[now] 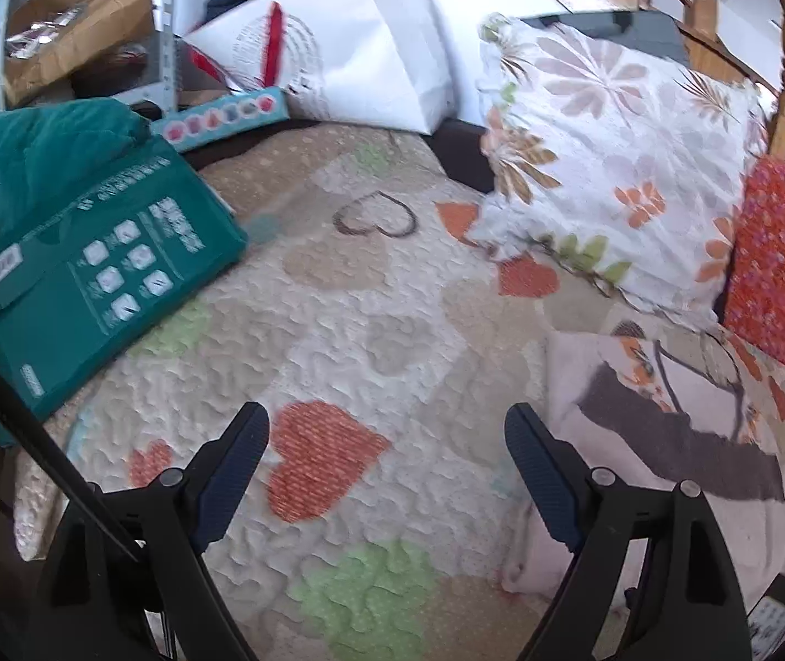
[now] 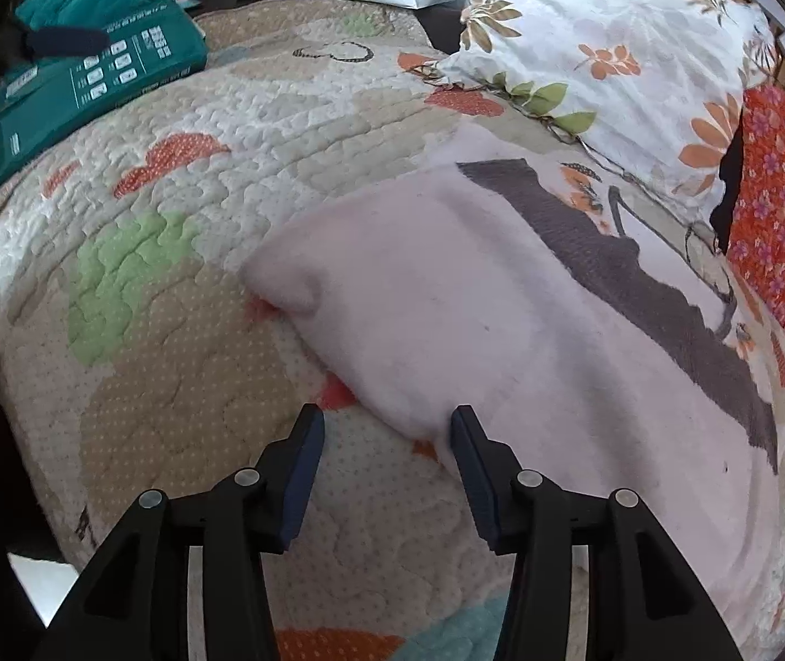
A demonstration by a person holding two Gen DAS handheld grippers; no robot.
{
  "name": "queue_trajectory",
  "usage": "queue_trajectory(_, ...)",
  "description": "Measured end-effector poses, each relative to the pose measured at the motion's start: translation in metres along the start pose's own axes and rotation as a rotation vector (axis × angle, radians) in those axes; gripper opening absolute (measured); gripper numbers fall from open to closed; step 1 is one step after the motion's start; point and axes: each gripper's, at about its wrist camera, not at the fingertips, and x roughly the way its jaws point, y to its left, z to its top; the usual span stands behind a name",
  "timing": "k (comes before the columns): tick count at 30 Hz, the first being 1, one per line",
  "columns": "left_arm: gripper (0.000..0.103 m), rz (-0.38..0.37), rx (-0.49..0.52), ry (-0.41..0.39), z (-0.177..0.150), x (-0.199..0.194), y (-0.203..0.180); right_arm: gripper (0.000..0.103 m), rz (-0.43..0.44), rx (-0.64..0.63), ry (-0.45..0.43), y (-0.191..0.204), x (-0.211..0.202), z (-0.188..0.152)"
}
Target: Fold small clothes
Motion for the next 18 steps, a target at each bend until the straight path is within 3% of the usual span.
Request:
queue_trajectory(5, 0.087, 0.044, -0.083, -0.034, 0.010, -0.004, 0.026, 0.053, -0.120, -0.073, -0.018, 0.018, 0.018, 0.024)
queue_trajectory(11, 0.087, 0.007, -0.136, 0.027, 0.009, 0.007, 0.036, 0.049, -0.244, -0.106, 0.008, 0.036, 0.049, 0.066)
queue_trajectory(14, 0.087, 0.014, -0.112, 0.021, 0.009, 0.007, 0.031, 0.017, -0.256, -0.086, 0.022, 0.040, 0.062, 0.080)
queue_trajectory(18, 0.087, 0.014, -0.110, 0.017, 0.009, 0.006, 0.029, 0.009, -0.187, -0.001, 0.012, 0.022, 0.053, 0.083)
